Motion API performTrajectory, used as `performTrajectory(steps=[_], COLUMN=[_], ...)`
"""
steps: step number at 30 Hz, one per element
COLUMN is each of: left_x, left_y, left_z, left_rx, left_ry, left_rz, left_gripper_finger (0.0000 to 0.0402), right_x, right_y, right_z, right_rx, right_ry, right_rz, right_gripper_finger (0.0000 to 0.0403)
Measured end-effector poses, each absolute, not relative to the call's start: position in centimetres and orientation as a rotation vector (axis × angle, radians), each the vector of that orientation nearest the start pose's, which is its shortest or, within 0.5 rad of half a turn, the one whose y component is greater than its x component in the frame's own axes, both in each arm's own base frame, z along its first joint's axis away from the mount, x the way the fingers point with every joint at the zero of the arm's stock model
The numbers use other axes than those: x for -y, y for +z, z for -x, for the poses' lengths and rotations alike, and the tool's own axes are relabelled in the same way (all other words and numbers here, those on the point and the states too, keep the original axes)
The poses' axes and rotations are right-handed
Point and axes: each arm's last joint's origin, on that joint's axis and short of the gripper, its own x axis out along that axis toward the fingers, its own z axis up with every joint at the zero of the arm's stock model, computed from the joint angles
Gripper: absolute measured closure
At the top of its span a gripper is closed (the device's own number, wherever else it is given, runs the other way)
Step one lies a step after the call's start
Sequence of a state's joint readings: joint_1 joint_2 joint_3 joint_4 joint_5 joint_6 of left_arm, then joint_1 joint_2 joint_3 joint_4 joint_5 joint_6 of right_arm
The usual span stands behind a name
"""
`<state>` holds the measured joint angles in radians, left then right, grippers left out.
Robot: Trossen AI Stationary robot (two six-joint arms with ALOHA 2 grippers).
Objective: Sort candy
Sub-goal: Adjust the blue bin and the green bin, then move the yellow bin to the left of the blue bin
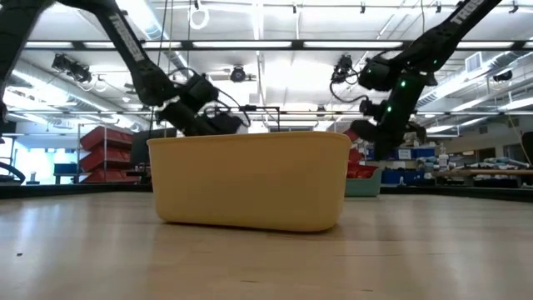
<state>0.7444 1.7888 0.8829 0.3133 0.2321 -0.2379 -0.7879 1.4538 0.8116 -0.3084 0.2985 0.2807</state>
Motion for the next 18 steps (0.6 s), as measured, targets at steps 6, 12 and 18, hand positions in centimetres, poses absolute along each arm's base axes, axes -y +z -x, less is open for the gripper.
performTrajectory(steps=[6,12,18], left_x=[-21.2,-15.7,-9.1], left_y=[19.3,22.9,24.0], left_z=[-25.2,-25.1,-25.7], left_rx=[-0.556,-0.639,-0.732], left_ry=[0.492,0.311,0.076], left_rz=[0.354,0.188,0.115], left_gripper_finger=[0.0401,0.0401,0.0401], right_x=[17.6,11.3,3.5], right_y=[21.7,23.0,22.4], right_z=[-18.5,-20.9,-23.7], right_rx=[-0.822,-0.882,-0.936], right_ry=[-1.049,-0.790,-0.384], right_rz=[-0.402,-0.279,-0.261], right_gripper_finger=[0.0402,0.0402,0.0402])
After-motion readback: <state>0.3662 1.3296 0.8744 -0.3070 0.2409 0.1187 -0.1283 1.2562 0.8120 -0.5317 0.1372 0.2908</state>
